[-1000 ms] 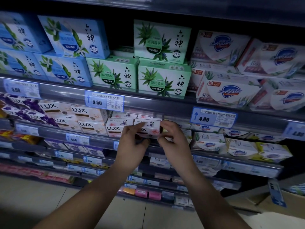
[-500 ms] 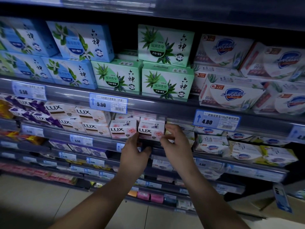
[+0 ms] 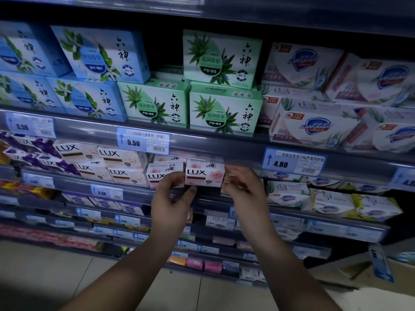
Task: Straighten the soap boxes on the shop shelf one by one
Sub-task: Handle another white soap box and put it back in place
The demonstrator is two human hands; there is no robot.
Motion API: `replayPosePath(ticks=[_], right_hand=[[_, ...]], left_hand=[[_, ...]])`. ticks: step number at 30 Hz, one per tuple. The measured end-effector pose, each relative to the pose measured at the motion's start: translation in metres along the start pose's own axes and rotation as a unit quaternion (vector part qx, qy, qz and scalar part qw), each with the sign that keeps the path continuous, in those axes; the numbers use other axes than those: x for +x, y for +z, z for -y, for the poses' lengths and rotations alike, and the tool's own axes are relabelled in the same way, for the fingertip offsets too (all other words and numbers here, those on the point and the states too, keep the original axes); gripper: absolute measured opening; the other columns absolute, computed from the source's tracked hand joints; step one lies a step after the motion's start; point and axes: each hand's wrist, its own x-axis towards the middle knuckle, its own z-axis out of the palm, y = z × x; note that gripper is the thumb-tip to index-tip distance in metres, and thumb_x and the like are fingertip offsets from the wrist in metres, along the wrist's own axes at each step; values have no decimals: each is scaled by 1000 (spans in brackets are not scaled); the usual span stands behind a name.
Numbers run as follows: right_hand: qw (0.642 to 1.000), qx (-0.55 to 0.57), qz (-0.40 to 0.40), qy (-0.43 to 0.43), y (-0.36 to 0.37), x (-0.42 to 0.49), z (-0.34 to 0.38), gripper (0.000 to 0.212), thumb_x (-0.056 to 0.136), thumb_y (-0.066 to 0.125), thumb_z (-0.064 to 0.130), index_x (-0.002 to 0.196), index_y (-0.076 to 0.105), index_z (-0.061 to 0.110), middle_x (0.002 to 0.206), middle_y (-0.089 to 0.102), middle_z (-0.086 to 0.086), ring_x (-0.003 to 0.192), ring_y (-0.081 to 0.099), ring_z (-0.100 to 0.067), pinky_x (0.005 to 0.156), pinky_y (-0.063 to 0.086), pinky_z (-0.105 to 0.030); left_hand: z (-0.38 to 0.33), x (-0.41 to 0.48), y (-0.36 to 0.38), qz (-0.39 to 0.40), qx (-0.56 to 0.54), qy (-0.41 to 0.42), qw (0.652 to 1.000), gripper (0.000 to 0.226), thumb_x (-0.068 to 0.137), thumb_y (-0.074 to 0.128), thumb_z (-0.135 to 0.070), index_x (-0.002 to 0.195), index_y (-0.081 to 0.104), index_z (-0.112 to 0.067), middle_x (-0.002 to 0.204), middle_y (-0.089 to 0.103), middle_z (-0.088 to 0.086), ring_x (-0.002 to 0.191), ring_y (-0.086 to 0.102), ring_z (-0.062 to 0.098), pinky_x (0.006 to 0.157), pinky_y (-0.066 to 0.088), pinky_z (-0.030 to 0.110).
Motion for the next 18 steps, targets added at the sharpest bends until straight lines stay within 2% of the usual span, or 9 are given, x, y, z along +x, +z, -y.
replayPosePath(ticks=[2, 4, 5, 7, 9, 12, 16, 18], right_hand=[[1000, 28, 6, -7, -2, -3, 1, 41, 88, 65, -6, 105, 70, 30, 101, 75, 22, 97, 68, 7, 82, 53, -13], [998, 57, 10, -5, -2, -8, 0, 42, 87, 68, -6, 104, 72, 32, 108, 76, 18, 105, 70, 0, 89, 55, -18], [998, 67, 9, -6, -2, -10, -1, 43, 87, 69, -6, 105, 73, 32, 110, 76, 15, 106, 70, -3, 92, 56, -21], [998, 66, 3, -19, -3, -14, -2, 44, 86, 69, -7, 107, 73, 31, 110, 76, 11, 106, 70, -7, 94, 56, -25], [998, 57, 6, -38, -5, -16, -3, 41, 86, 71, -6, 109, 71, 29, 108, 76, 12, 104, 70, -6, 90, 56, -23], [999, 31, 26, -32, -8, -21, -8, 29, 89, 74, 8, 113, 67, 24, 109, 75, 13, 103, 70, -4, 86, 55, -20], [999, 23, 26, 24, -7, -32, -12, 17, 91, 73, 23, 107, 69, 22, 103, 76, 9, 100, 72, -11, 86, 60, -34], [998, 52, 16, 39, -5, -38, -11, 18, 91, 74, 25, 106, 70, 18, 102, 77, 6, 101, 73, -15, 83, 62, -35]], left_hand=[[0, 0, -3, 2, -21, 21, 1000, 14, 93, 72, -14, 105, 65, -17, 105, 68, -1, 99, 65, 5, 85, 54, 30], [1, 0, -6, 9, -43, 43, 998, 10, 95, 69, -8, 94, 59, -11, 90, 64, 5, 91, 64, 22, 81, 53, 34], [1, 0, -8, 13, -47, 52, 997, 12, 95, 68, -7, 92, 57, -10, 86, 62, 6, 87, 63, 25, 78, 52, 34], [0, 1, -12, 32, -61, 56, 996, 13, 94, 70, -7, 94, 58, -11, 85, 63, 6, 86, 64, 24, 76, 53, 31], [-2, 2, -17, 53, -84, 41, 994, 18, 89, 75, -12, 101, 62, -14, 94, 70, 11, 90, 67, 25, 79, 54, 28], [-7, -5, -21, 53, -126, 4, 991, 30, 79, 79, -28, 105, 67, -19, 100, 74, 12, 96, 71, 25, 81, 57, 31], [-13, -16, -29, 55, -141, -40, 988, 32, 77, 78, -39, 103, 74, -21, 98, 77, 5, 97, 73, 21, 78, 57, 31], [-14, -18, -36, 70, -150, -49, 985, 27, 82, 73, -38, 103, 77, -22, 103, 78, 2, 97, 73, 18, 77, 58, 26]])
